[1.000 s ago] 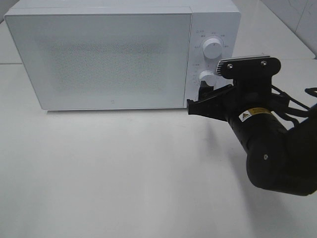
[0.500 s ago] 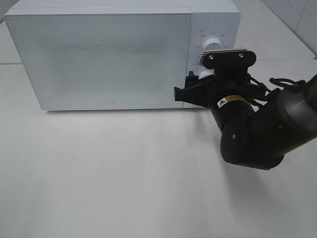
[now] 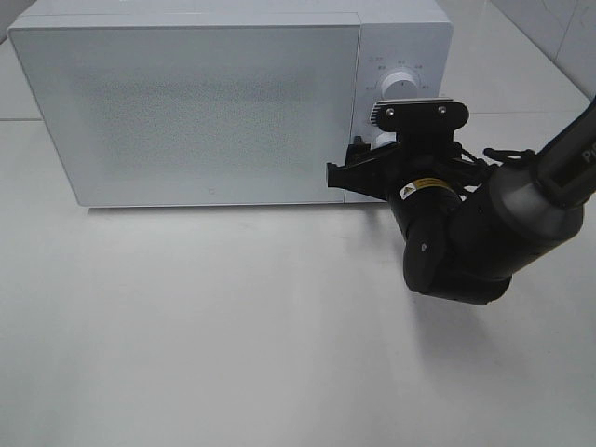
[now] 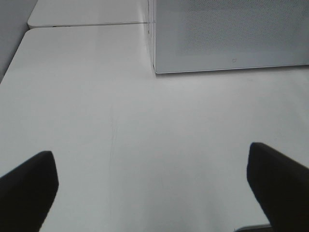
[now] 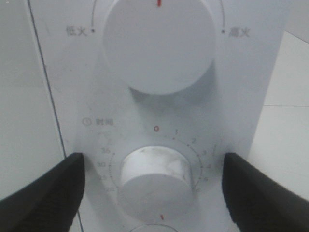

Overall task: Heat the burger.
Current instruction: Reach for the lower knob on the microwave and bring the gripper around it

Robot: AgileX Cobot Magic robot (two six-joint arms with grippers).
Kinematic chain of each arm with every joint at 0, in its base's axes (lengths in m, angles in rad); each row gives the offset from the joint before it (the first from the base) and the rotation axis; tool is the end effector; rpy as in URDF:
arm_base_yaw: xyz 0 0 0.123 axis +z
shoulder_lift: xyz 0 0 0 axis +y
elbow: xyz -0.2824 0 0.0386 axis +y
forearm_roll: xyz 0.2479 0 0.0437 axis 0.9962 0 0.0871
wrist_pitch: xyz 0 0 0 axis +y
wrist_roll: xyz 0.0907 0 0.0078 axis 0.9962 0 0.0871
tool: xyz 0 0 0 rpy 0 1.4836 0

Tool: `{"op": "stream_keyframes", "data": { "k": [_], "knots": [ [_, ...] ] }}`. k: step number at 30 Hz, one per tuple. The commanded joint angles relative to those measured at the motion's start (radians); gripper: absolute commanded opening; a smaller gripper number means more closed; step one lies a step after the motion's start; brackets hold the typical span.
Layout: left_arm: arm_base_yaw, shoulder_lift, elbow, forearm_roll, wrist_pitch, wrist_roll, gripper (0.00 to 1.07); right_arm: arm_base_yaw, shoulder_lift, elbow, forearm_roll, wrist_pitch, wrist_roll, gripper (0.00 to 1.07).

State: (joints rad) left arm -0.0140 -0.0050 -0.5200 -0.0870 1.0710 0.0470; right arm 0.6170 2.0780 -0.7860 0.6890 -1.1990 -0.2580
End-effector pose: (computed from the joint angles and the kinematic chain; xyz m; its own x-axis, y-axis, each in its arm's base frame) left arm -0.0087 -0.0068 0.2821 -0.4410 0.0114 -0.8975 0.0847 0.9960 -0.0290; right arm 0.3200 0.1609 0.1172 -0.0824 -0.0261 -0.9963 0.0171 0.9995 -0.0276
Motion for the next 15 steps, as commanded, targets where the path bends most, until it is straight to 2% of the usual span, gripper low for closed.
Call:
{"op": "stream_keyframes", "data": {
  "k": [1,5,8,10,11,12,13,14,15],
  "knots": [
    [0.002,-0.006,0.003,-0.005,-0.003,0.003,1.0,-0.02,0.004,-0.016,-0.012,-0.01,0.018,0.75],
    [0.002,-0.006,0.003,-0.005,-0.003,0.003,1.0,-0.024,0.004,-0.017,-0.012,-0.008,0.02,0.75],
    [0.002,-0.006,0.003,-0.005,-0.003,0.003,1.0,-0.024,0.004,-0.018,-0.016,-0.008,0.02,0.69],
    [0.002,-0.006,0.003,-0.005,-0.003,0.003,1.0,-0.024,0.004,-0.018,-0.023,-0.008,0.02,0.52],
    [0.002,-0.006,0.003,-0.005,-0.003,0.003,1.0,-0.024,0.004,-0.018,-0.023,-0.008,0.02,0.52],
    [0.002,-0.006,0.003,-0.005,-0.003,0.003,1.0,-0.024,0.004,-0.021,-0.023,-0.006,0.02,0.45],
    [0.002,-0.006,0.003,-0.005,-0.003,0.003,1.0,-0.024,0.004,-0.023,-0.028,-0.006,0.02,0.32],
    [0.002,-0.006,0.003,-0.005,-0.003,0.003,1.0,-0.024,0.004,-0.023,-0.028,-0.006,0.02,0.32],
    [0.002,-0.006,0.003,-0.005,-0.003,0.003,1.0,-0.024,0.004,-0.023,-0.03,-0.006,0.02,0.24]
  ]
}}
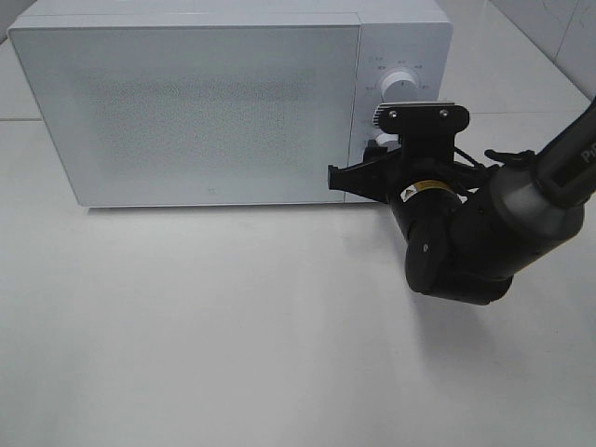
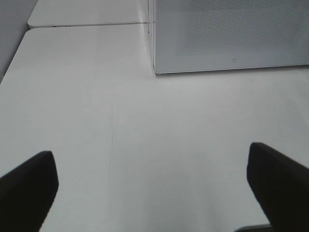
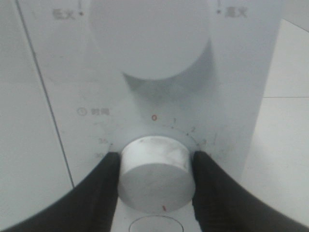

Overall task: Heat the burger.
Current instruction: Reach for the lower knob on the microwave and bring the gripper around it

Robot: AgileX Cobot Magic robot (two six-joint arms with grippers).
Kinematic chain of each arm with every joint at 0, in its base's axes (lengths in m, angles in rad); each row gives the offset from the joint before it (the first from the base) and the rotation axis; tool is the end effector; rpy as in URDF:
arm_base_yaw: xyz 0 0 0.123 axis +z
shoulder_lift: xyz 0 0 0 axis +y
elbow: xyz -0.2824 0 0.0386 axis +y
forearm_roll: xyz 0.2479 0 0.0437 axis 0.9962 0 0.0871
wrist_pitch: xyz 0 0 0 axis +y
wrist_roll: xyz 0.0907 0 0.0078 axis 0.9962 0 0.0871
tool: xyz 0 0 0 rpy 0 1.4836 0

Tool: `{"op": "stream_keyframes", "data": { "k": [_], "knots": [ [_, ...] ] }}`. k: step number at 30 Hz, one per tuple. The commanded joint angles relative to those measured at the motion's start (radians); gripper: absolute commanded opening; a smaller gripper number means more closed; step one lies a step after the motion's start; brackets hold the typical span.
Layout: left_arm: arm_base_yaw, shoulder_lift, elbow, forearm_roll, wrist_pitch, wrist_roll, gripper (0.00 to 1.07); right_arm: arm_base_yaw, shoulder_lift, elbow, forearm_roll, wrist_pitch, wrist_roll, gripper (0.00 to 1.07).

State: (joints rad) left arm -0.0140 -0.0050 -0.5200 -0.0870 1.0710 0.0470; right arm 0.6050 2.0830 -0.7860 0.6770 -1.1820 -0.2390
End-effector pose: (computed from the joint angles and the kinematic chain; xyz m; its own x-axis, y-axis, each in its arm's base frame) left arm -0.0087 -0.0068 0.2821 -0.4410 0.0114 -0.8975 0.0847 0.9960 -0.0290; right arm 0.3218 0.1584 0.1142 -0.1001 -0.0130 -0.9949 0.0155 0.9998 -0.0147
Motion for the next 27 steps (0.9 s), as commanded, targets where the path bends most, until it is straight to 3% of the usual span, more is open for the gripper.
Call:
{"op": "stream_keyframes", "data": {
  "k": [1,3,6,20,27],
  "knots": [
    [0.002,-0.006,0.003,-0.005,-0.003,0.003,1.0,-0.012,-0.001,-0.023,-0.018,-0.023,0.001,0.24],
    [0.002,-0.006,0.003,-0.005,-0.003,0.003,1.0,-0.012,-0.001,-0.023,-0.019,-0.028,0.001,0.05],
    [0.002,-0.006,0.003,-0.005,-0.003,0.003,1.0,-0.012,-0.001,-0.023,-0.019,-0.04,0.001,0.02],
    [0.002,-0.006,0.003,-0.005,-0.003,0.003,1.0,-0.012,-0.001,-0.023,-0.1,-0.082,0.101,0.03],
    [0.002,-0.006,0.003,-0.005,-0.003,0.003,1.0,-0.012,-0.001,-0.023,-0.182,-0.085,0.428,0.02]
  ]
}}
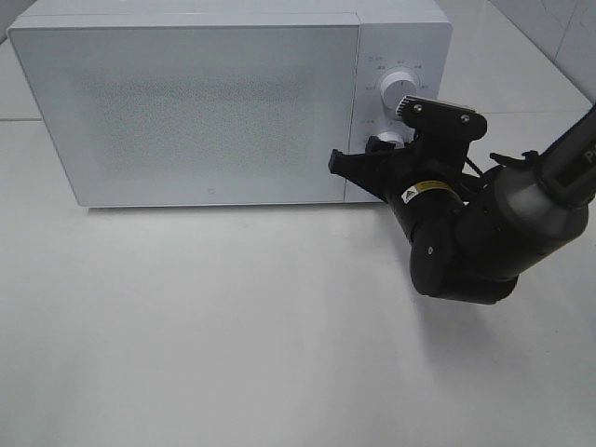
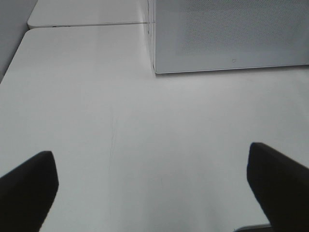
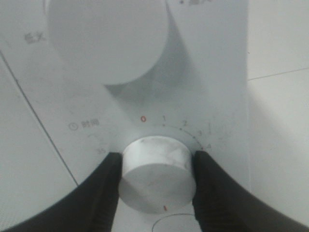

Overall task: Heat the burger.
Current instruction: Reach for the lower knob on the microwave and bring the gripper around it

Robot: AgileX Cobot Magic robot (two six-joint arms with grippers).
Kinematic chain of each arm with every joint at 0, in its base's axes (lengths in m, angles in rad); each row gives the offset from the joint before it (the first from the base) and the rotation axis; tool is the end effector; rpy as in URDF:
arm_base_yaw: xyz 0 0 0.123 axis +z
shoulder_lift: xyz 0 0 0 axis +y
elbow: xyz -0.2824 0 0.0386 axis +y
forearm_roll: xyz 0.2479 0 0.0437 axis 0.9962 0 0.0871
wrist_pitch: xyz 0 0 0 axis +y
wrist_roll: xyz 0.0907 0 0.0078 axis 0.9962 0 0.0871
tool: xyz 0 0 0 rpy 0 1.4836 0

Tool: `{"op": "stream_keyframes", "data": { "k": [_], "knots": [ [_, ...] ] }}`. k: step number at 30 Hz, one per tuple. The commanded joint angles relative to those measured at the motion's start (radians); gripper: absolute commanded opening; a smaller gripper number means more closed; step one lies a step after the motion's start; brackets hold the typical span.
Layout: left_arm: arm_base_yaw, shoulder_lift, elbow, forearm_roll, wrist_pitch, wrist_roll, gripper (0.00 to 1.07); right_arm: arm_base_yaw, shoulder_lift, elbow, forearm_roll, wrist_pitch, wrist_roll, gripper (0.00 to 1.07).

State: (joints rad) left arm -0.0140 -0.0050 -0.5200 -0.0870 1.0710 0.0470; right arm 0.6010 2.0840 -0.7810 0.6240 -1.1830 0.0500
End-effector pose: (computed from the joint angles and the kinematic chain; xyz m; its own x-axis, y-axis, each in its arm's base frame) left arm -0.0087 -0.0068 0.2821 -0.4410 0.0114 -0.8975 0.0847 0.9960 -0.0290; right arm 0.3215 0.1608 0.1139 -0.0971 0.2502 -0.9633 -0.0022 0.9678 0.2516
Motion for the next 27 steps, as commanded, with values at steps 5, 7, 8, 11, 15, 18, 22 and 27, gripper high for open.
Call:
{"op": "stream_keyframes", "data": {
  "k": [5,7,8,11,15,18,22,27],
  "knots": [
    [0.002,-0.006,0.003,-0.005,-0.003,0.003,1.0,-0.008,-0.002,-0.028,-0.198,-0.103,0.403,0.02],
    [0.002,-0.006,0.003,-0.005,-0.003,0.003,1.0,-0.008,-0.002,-0.028,-0.21,-0.106,0.459,0.02],
    [0.002,-0.006,0.003,-0.005,-0.003,0.003,1.0,-0.008,-0.002,-0.028,-0.224,-0.106,0.558,0.02],
    [0.002,-0.006,0.003,-0.005,-0.003,0.003,1.0,-0.008,-0.002,-0.028,-0.228,-0.108,0.711,0.02],
    [0.002,-0.006,0.003,-0.005,-0.003,0.003,1.0,-0.008,-0.002,-0.028,-0.245,-0.134,0.861,0.02],
    [0.002,-0.006,0.003,-0.005,-0.003,0.003,1.0,-0.008,-0.002,-0.028,-0.25,-0.185,1.001,0.02],
    [0.002,-0.006,0.003,-0.005,-0.003,0.003,1.0,-0.008,-0.002,-0.028,-0.25,-0.215,1.23,0.02],
    [0.002,-0.006,0.003,-0.005,-0.003,0.003,1.0,-0.008,-0.002,-0.028,-0.25,-0.215,1.392,0.02]
  ]
}}
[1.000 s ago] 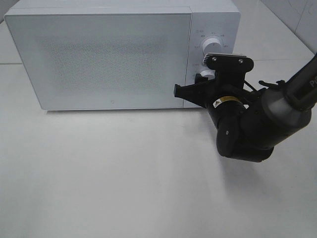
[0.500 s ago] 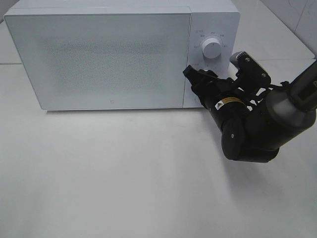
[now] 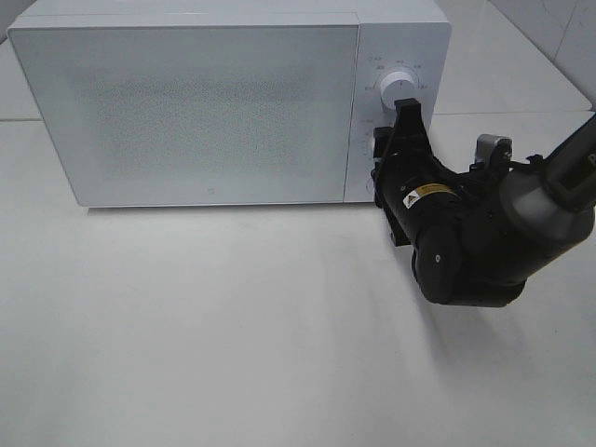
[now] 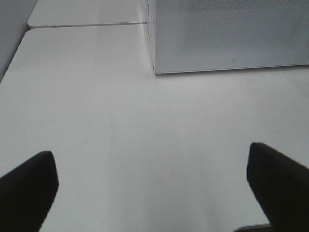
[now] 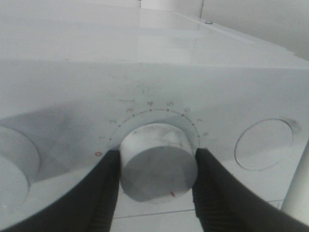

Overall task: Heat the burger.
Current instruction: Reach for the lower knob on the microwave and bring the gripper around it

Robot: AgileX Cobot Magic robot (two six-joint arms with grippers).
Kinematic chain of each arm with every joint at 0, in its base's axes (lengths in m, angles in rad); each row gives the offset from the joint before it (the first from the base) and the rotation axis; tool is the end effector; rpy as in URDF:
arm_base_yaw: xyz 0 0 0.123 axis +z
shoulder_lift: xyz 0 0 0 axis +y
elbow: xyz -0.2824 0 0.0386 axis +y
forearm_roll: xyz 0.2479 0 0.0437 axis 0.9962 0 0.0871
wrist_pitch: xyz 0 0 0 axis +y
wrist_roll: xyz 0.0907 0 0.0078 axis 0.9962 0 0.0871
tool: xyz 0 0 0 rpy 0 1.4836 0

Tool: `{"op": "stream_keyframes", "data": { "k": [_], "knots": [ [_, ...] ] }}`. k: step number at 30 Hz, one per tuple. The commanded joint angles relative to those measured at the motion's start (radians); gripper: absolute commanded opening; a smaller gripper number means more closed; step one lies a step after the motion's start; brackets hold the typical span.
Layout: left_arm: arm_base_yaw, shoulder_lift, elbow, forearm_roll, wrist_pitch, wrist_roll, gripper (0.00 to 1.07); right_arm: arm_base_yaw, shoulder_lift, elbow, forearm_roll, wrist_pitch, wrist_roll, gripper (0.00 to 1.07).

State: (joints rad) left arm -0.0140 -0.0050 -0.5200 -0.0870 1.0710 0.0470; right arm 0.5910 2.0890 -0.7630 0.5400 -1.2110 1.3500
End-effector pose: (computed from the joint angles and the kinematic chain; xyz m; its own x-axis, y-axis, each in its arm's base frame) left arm -0.0087 -0.0068 0.2821 -0.4410 0.0114 -0.8975 0.0847 0.9960 -0.0290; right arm 0.3195 0.1617 0.1127 -0.0910 0.9945 -0.0518 0.0663 0.0580 0.9961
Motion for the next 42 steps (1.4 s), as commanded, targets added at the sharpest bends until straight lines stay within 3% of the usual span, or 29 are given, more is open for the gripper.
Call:
{"op": "stream_keyframes", "data": {
  "k": [1,11,31,36,42],
  "knots": [
    [0.002,-0.006,0.003,-0.005,-0.003,0.003,1.0,0.002,-0.007,-0.046,-0.166,-0.187,0.092,0.02],
    [0.002,-0.006,0.003,-0.005,-0.003,0.003,1.0,0.002,-0.007,-0.046,-0.148,-0.187,0.201,0.03],
    [0.002,-0.006,0.003,-0.005,-0.003,0.003,1.0,0.002,-0.007,-0.046,-0.102,-0.187,0.207,0.07],
    [0.002,-0.006,0.003,-0.005,-0.003,0.003,1.0,0.002,-0.007,-0.044,-0.062,-0.187,0.178,0.14],
    [0.002,-0.006,0.003,-0.005,-0.003,0.003,1.0,0.002,-0.007,-0.044,0.008,-0.188,0.126,0.35]
  ]
}}
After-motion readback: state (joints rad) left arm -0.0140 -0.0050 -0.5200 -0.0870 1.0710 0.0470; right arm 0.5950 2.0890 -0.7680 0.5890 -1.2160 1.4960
